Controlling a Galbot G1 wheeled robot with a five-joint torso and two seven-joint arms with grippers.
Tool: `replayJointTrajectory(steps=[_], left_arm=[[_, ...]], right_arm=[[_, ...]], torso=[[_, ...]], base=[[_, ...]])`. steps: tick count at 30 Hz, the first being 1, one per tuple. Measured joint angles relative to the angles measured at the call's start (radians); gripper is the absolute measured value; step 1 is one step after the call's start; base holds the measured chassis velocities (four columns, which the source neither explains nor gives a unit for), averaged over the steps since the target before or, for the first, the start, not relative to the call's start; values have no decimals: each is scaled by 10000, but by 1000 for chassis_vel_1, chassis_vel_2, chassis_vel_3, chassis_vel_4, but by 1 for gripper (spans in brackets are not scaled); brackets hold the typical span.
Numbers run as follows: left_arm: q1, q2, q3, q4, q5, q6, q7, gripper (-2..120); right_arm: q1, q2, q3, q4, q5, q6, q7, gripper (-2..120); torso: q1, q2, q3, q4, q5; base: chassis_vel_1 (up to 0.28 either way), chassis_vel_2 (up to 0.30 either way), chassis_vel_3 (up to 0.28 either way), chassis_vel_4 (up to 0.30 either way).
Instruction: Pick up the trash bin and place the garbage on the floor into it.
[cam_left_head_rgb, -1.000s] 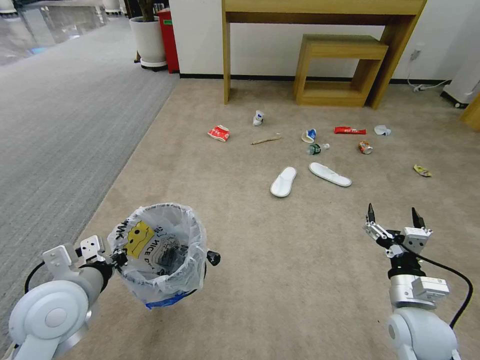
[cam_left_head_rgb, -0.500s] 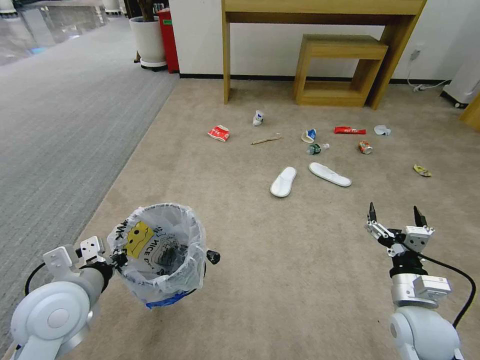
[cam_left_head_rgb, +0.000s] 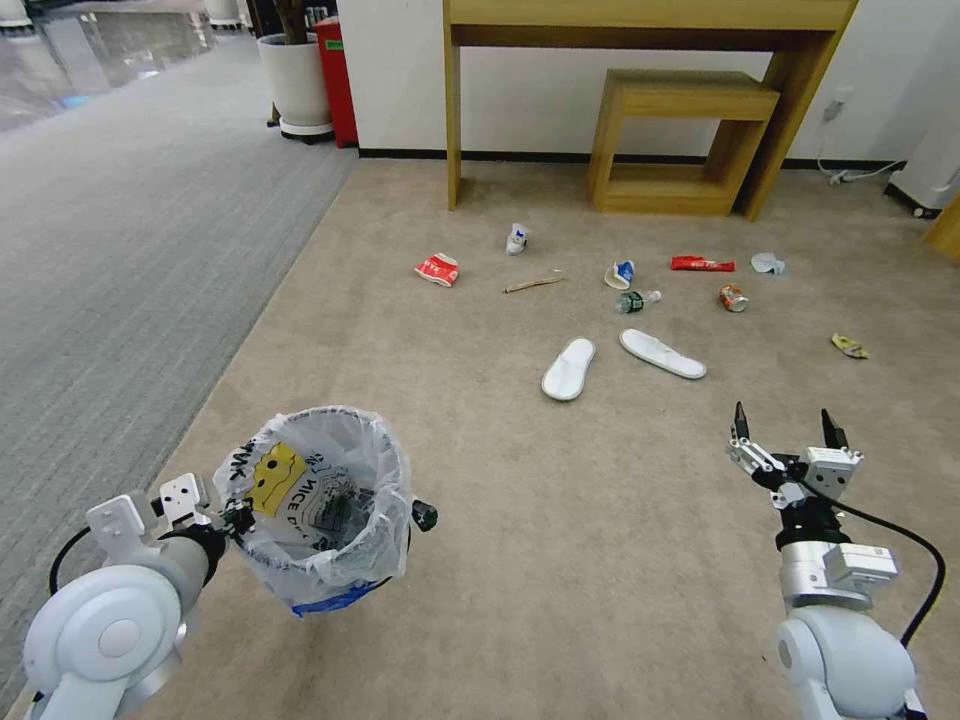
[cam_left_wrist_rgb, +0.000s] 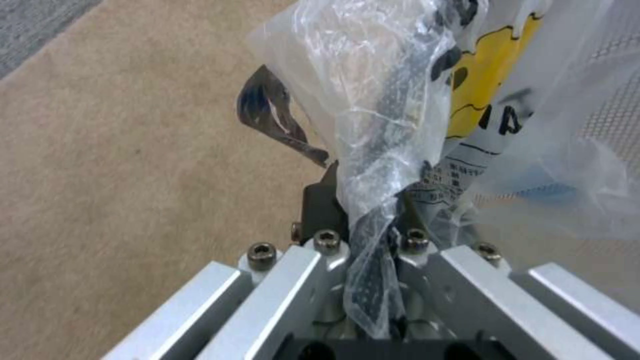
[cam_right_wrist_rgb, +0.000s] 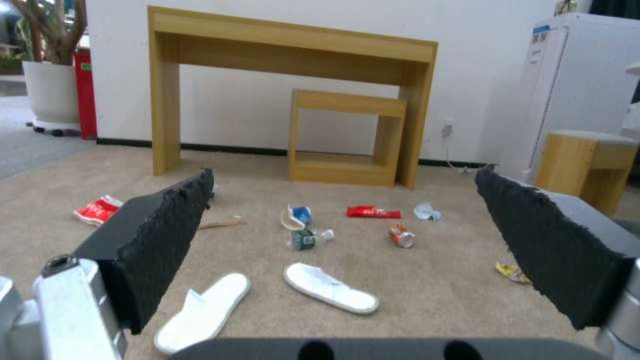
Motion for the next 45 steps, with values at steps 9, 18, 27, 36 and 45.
replayJointTrajectory(steps=[9,18,27,36,45], left_arm=[[-21,-9,24,69,138,-18,95,0],[-71,2,26,146,173,-30,147,0],[-82,6,39,198,231,-37,185,0],[-79,-28,60,198,253,-38,189,0],[-19,-84,58,142,321,-46,190,0]], right_arm=[[33,45,-34,-57,-23,-36,-39,100],[123,56,-39,-78,-11,-146,-45,100],[94,75,-30,-72,8,-164,-56,100],[74,22,-10,-50,91,-163,-66,100],[34,-7,0,-24,100,-157,-42,100]], torso=[[0,0,0,0,1],[0,0,1,0,0],[0,0,0,0,0],[0,0,0,1,-1],[0,0,1,0,3]], base=[[-133,128,149,-131],[-173,166,175,-169],[-175,168,177,-166],[-171,177,186,-187],[-193,193,184,-185]])
